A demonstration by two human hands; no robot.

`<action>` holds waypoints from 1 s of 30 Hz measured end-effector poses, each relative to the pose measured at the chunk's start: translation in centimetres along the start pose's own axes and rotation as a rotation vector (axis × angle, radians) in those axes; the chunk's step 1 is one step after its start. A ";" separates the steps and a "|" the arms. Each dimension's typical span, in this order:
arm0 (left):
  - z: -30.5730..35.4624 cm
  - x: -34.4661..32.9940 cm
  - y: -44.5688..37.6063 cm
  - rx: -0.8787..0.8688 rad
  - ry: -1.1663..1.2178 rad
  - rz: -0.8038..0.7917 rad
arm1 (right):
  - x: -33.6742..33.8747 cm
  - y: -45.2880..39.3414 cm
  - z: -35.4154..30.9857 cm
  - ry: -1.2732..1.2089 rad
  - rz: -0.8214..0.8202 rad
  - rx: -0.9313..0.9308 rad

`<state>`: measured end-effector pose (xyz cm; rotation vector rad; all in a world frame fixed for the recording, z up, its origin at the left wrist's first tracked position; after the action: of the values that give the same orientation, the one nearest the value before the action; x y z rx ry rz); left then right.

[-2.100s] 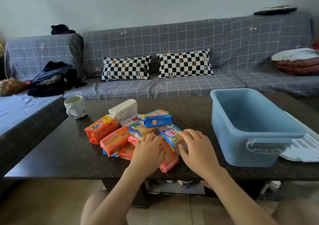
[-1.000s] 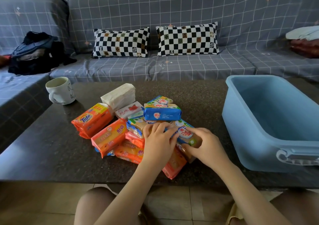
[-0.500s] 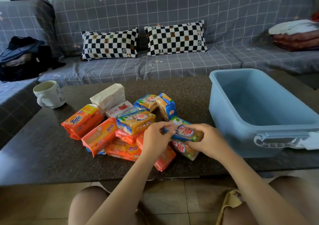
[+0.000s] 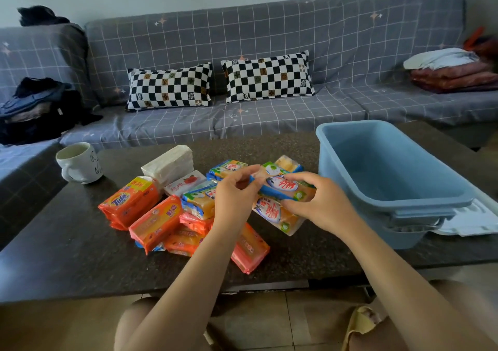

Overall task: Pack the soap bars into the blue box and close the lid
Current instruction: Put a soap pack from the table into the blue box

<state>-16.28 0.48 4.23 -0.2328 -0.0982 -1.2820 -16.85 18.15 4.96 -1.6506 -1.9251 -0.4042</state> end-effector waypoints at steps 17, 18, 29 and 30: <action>12.4 -7.4 -4.8 -0.150 0.156 -0.109 | 13.1 -2.5 -3.6 0.000 0.258 0.019; 12.7 -8.5 -5.2 -0.148 0.158 -0.133 | 14.0 -2.7 -3.1 0.017 0.267 0.001; 9.9 -19.4 -9.0 -0.065 0.136 -0.302 | 18.0 -6.4 4.6 0.204 0.202 -0.204; 9.6 -20.1 -9.3 -0.068 0.112 -0.307 | 18.1 -6.7 5.2 0.210 0.197 -0.221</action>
<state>-30.32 18.99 10.58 -0.2086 0.0066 -1.6030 -25.98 34.31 12.41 -1.8365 -1.5943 -0.7011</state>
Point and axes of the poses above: each hand's wrist, its own y-axis away from the middle knuckle, its own x-axis out of the back of the hand, z = x × y, the point moved 10 cm from there along -y, towards the middle knuckle
